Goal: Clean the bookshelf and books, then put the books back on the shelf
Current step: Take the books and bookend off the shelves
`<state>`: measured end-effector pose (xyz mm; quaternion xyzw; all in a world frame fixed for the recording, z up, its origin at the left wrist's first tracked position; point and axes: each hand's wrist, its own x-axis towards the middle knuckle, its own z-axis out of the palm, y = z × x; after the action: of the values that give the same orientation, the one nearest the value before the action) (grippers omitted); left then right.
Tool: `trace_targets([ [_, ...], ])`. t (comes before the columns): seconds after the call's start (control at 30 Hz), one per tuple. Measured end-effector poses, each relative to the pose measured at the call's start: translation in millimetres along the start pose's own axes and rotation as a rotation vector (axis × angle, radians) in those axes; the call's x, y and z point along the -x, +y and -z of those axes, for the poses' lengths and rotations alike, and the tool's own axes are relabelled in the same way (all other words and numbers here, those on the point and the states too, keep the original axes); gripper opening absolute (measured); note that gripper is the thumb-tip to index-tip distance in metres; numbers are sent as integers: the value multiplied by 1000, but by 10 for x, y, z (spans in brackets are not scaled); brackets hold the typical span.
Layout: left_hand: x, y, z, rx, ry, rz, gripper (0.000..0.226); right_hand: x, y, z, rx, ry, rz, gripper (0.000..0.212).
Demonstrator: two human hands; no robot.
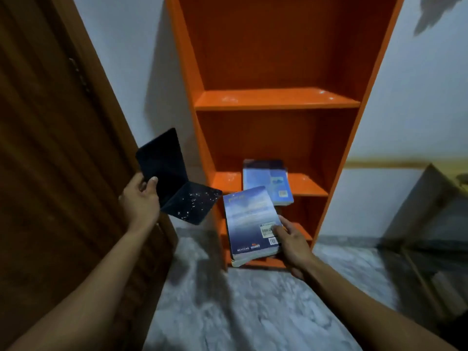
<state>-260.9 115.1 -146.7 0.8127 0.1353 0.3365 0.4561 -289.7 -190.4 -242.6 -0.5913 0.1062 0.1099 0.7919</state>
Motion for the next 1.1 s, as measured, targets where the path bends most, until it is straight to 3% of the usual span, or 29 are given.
trace_targets([
  [0.17,748,-1010,-119,38,-93,205,10,61,963,171,46,65,-156,30],
  [0.3,1369,-2126,-528,-28,-111,329,24,-137,1868,508,80,102,-256,28],
  [0.37,1690,-2636,-792,-124,-203,364,32,-385,2397,711,98,147,-292,28],
  [0.57,2838,-4331,-1706,-177,-236,502,36,-1013,4160,1373,113,245,-396,50],
  [0.7,3428,-5473,-2271,-78,-232,616,20,-1397,5226,1740,71,298,-444,50],
  [0.93,3947,-6934,-3126,-43,-286,576,15,-2137,6681,2261,18,356,-413,53],
  [1.1,4017,-7442,-3539,35,-261,561,37,-2418,7336,2510,58,389,-421,51],
])
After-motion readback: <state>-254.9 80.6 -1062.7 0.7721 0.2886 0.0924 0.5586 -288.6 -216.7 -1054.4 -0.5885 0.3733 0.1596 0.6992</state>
